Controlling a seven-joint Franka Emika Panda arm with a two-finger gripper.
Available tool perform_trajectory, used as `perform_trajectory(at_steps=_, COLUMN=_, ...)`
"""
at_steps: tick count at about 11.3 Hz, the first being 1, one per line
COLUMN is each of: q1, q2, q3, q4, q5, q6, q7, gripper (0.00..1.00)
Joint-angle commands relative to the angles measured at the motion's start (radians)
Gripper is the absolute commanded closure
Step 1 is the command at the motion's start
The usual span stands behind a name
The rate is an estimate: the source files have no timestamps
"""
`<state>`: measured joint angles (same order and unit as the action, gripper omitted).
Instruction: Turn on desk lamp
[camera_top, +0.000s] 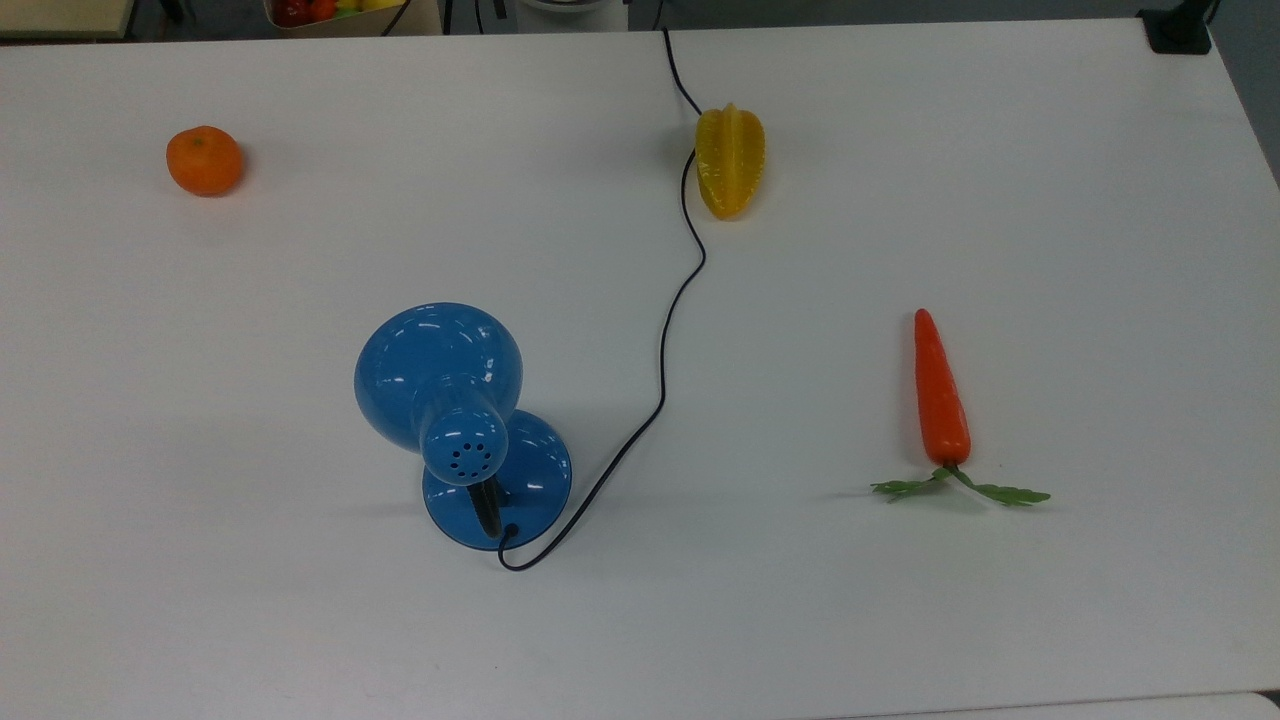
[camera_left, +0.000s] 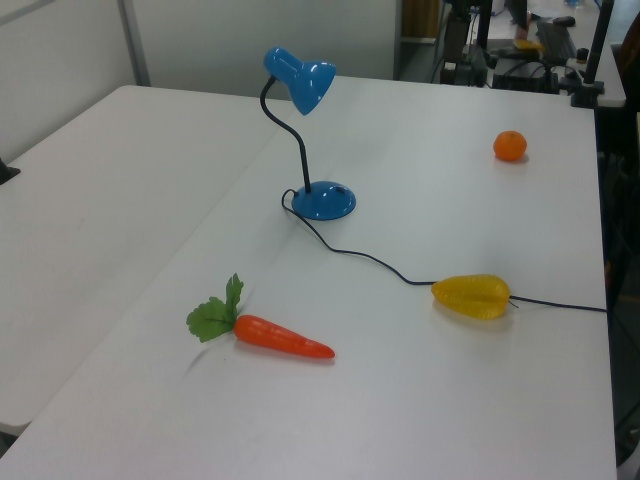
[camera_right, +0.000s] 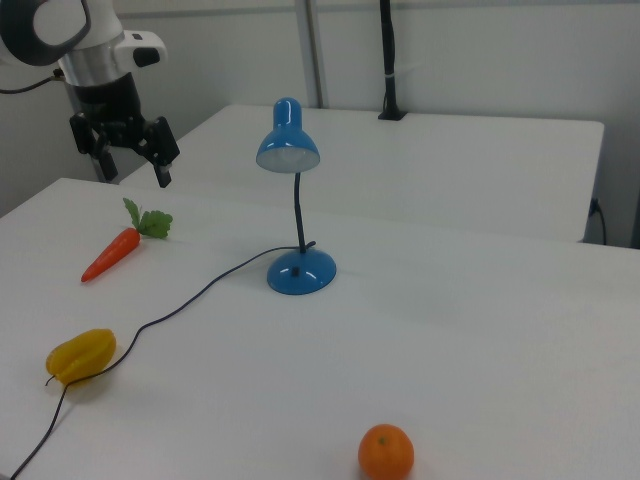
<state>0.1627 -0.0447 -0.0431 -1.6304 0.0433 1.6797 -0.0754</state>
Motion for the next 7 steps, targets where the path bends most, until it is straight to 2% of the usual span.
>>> perform_trajectory(at_steps=1, q1=0.014, q2=-0.014, q3=-0.008, q4=-0.017, q5=0.012, q6=-0.005, q7=-0.020, gripper=0.00)
perform_trajectory(at_steps=7, q1=0.005, q2=-0.011, q3=-0.009, q4=-0.016, q5=0.012, q6=-0.011, q7=-0.021, gripper=0.00)
